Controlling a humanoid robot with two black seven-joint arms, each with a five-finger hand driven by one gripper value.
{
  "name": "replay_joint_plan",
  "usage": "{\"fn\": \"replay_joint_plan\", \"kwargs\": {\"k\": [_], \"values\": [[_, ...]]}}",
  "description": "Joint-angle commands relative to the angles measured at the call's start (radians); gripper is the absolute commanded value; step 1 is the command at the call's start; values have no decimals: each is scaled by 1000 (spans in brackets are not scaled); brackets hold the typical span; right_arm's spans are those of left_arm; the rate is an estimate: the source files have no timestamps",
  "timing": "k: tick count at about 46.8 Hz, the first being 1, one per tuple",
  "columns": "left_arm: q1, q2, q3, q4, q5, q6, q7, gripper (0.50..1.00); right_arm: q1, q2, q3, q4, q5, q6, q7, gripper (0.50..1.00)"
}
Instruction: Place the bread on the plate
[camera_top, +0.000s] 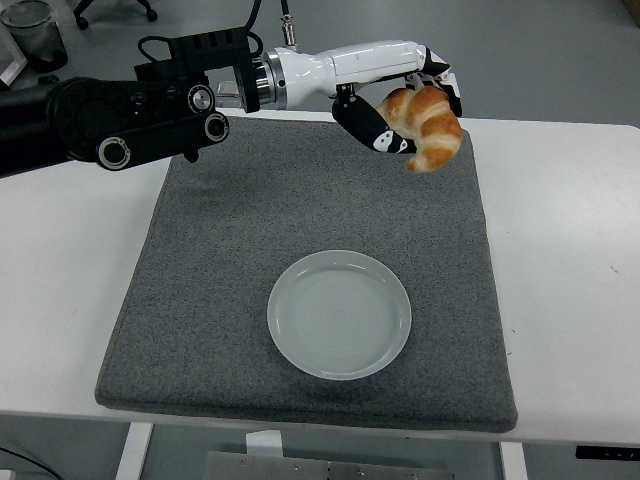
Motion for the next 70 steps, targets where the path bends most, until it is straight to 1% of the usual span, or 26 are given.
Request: {"fn": "replay_joint_plan", "kwargs": {"k": [1, 7, 15, 21, 28, 34, 46, 53, 57, 70], "values": [[7, 40, 10, -67, 16, 13, 0, 500, 0, 0, 0, 0, 0, 0, 0, 938], [42, 97, 10, -141, 71, 19, 0, 500, 0, 0, 0, 0, 0, -1, 0, 938], [140, 132, 1, -148, 169, 30, -9, 500, 0, 0, 0, 0, 0, 0, 0, 938], [198, 132, -2, -148, 194, 65, -12, 500, 0, 0, 0, 0, 0, 0, 0, 938], [238, 129, -2, -147, 194, 73, -14, 500, 0, 0, 0, 0, 0, 0, 0, 938], [280, 121, 0, -147, 204, 93, -14, 500, 0, 0, 0, 0, 0, 0, 0, 938], [381, 117, -3, -139, 270, 116, -14, 500, 0, 0, 0, 0, 0, 0, 0, 938], [410, 114, -3, -133, 273, 142, -14, 500, 0, 0, 0, 0, 0, 0, 0, 938], [419, 92, -3, -128, 272, 145, -14, 500, 0, 0, 0, 0, 0, -1, 0, 938], [462, 89, -7, -122, 267, 159, -12, 500, 0, 0, 0, 0, 0, 0, 0, 940]]}}
